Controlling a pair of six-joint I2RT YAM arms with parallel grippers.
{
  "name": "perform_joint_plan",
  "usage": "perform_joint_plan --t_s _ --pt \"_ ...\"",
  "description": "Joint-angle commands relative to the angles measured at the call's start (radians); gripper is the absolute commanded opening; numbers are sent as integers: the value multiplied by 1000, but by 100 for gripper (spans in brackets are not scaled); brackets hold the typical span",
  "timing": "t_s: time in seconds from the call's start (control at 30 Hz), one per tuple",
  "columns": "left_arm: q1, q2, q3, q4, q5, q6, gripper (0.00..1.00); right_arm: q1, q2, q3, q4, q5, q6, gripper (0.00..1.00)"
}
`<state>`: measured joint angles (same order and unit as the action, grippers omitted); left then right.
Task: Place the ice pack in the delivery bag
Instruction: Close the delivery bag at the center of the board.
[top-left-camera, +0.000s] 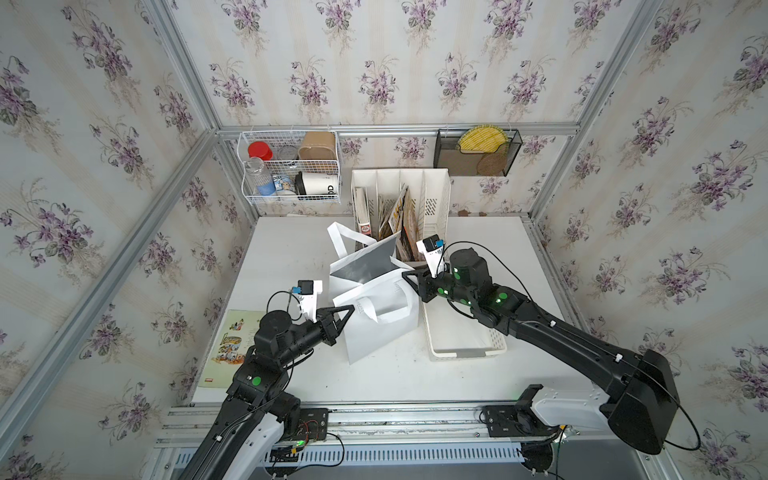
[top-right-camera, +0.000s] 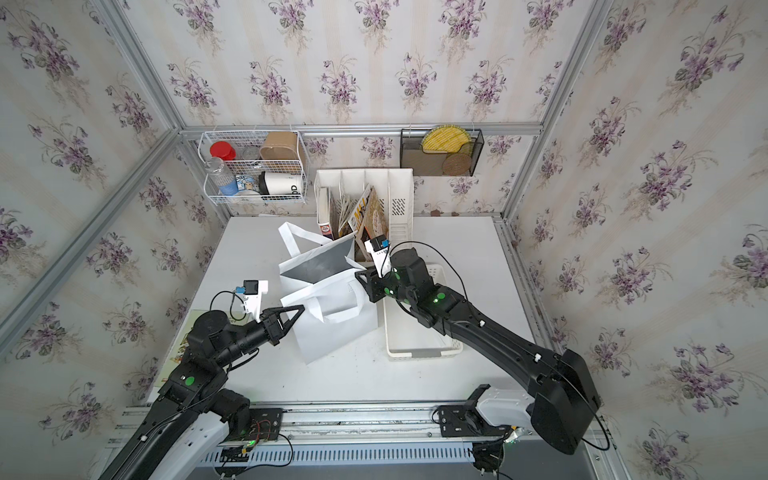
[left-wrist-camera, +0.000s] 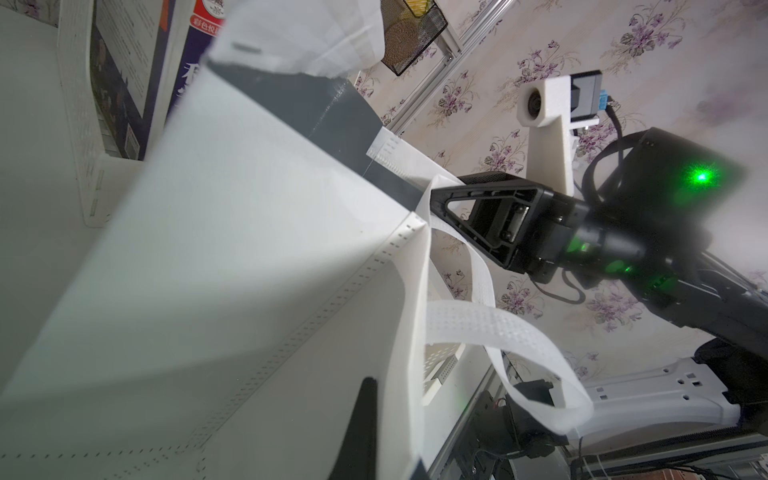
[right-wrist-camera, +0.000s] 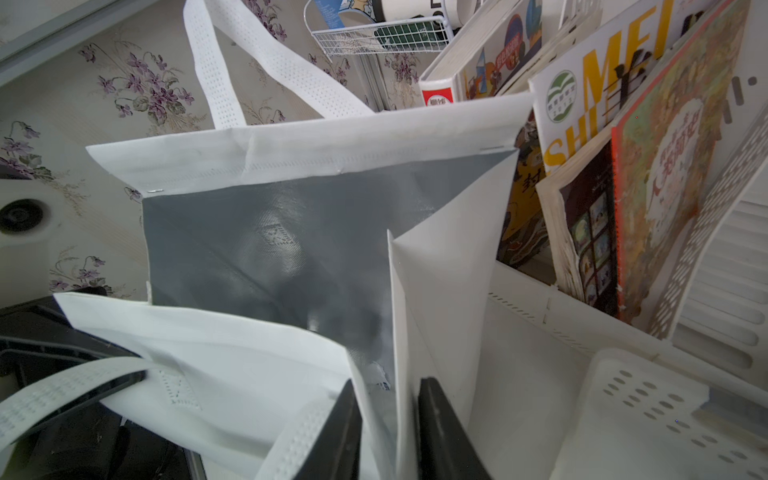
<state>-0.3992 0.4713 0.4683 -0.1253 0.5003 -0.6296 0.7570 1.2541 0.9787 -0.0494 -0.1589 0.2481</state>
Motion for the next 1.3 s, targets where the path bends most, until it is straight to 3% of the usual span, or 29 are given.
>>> perform_joint_plan --t_s 0.0,0.13,0.33,0.5,0.7,1.03,1.27 --pt "0 9 18 10 -21 -17 0 -2 -36 -3 -88 27 54 46" --pt "0 22 29 17 -18 -30 0 -2 -88 -9 -152 47 120 63" --pt "0 26 27 31 -12 -47 0 -1 -161 44 -265 113 241 77" --pt "0 27 26 52 -6 -69 0 -1 -210 130 -366 126 356 77" --pt "0 19 24 57 12 -75 0 10 -199 237 -367 26 465 73" --pt "0 13 20 27 5 -73 14 303 -27 304 -317 78 416 70" --pt "0 13 18 6 7 -67 17 348 47 252 -272 91 436 71"
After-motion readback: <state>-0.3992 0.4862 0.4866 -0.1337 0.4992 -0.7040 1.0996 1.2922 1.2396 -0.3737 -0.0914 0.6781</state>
